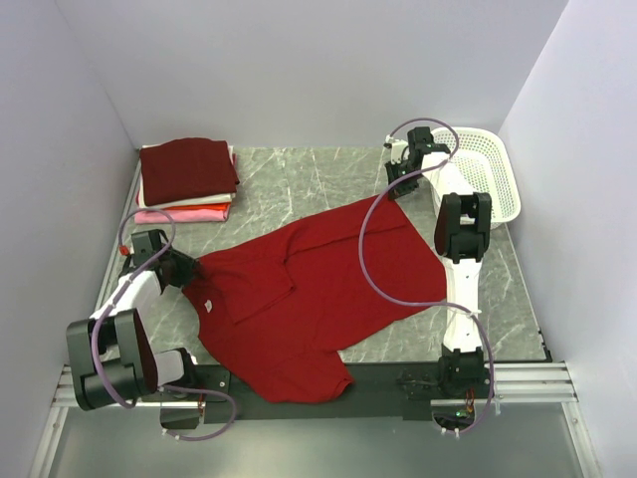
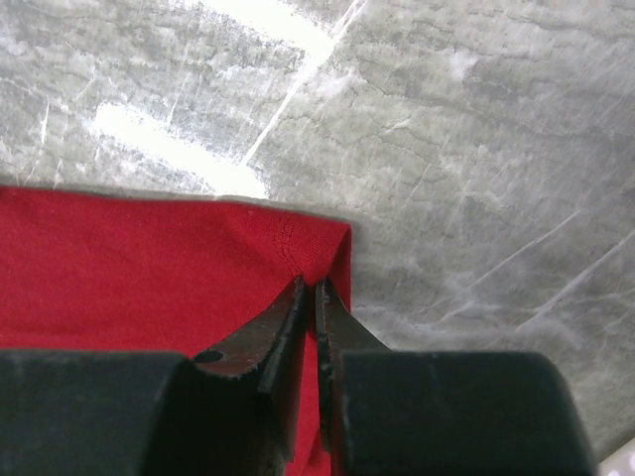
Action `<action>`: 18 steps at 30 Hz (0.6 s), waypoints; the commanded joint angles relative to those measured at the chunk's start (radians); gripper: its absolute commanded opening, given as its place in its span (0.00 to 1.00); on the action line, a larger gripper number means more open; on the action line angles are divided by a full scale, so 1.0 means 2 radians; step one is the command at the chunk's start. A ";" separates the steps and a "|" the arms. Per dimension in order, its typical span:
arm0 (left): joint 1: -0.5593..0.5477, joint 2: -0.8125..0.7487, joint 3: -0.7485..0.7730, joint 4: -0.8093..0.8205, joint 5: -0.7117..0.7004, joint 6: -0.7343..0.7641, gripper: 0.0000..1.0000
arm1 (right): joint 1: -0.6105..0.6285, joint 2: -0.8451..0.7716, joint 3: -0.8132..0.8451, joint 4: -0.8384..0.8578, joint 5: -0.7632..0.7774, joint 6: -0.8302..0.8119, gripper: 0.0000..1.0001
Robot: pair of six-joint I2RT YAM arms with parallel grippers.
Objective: Fold and stack the t-shirts
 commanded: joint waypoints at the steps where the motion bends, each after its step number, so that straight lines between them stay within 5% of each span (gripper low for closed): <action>1: 0.002 0.018 0.014 0.042 0.016 0.000 0.27 | 0.004 -0.020 0.011 0.019 -0.005 0.002 0.14; 4: 0.002 0.038 0.016 0.059 0.012 -0.001 0.07 | 0.004 -0.022 0.012 0.022 -0.004 0.003 0.14; 7: 0.002 0.043 0.016 0.065 0.002 -0.004 0.00 | 0.003 -0.023 0.013 0.026 0.001 0.003 0.11; 11: 0.002 0.025 0.014 0.065 -0.017 -0.007 0.00 | 0.004 -0.027 0.016 0.038 0.009 0.006 0.01; 18: 0.007 0.019 0.013 0.062 -0.027 -0.004 0.00 | 0.004 -0.017 0.036 0.064 0.019 0.031 0.00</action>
